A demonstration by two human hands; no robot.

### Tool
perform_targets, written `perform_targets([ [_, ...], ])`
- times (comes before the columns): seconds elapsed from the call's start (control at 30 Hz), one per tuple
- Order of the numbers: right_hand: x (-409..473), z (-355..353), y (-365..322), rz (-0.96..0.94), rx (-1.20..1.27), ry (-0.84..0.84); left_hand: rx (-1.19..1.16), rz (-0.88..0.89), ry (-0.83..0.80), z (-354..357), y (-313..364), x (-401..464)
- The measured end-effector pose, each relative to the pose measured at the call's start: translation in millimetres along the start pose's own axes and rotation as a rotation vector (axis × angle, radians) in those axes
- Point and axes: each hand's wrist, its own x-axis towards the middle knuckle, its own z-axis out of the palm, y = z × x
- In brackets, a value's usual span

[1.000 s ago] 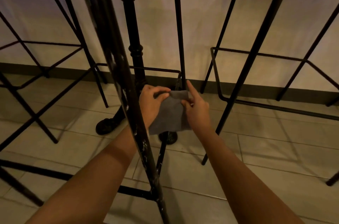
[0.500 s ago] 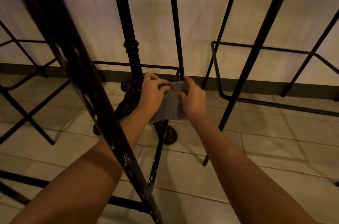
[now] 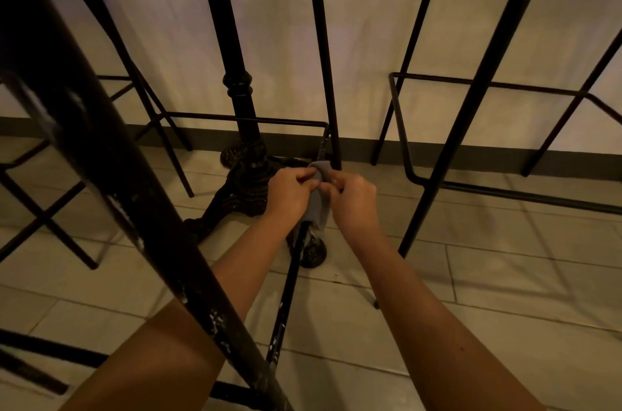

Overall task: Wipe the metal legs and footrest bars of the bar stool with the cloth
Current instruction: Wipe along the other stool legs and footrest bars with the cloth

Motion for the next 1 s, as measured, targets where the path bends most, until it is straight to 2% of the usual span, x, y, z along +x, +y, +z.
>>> perform_targets([
  [0.13, 9, 0, 3, 0.172, 0.12, 0.001, -0.001, 0.048, 0.139, 7, -1, -9],
  [0.27, 19, -3, 7, 0.179, 0.099, 0.019, -0.096, 0.03, 0.159, 6, -6, -17],
  [0.4, 23, -5, 9, 0.128, 0.064, 0.081, -0.212, -0.142, 0.058, -1, -9, -20],
  [0.53, 15, -1, -3, -0.046, -0.173, 0.174, -0.264, -0.179, 0.018, -3, -5, -20],
  [0.6, 8, 3, -11, -0.07, -0.114, 0.083, -0.254, -0.169, 0.049, -2, -6, -21],
  [0.7, 7, 9, -16, -0.011, -0.094, -0.102, -0.246, -0.171, 0.144, -4, -10, -23],
  [0.87, 21, 15, -16, 0.087, -0.233, -0.218, -0.267, -0.136, 0.254, -19, -2, -17],
  [0.93, 29, 17, -14, 0.122, -0.168, -0.204, -0.182, -0.134, 0.211, -25, 5, -18],
  [1.0, 40, 17, -12, 0.143, -0.136, -0.212, -0.062, -0.173, 0.09, -29, 10, -27],
])
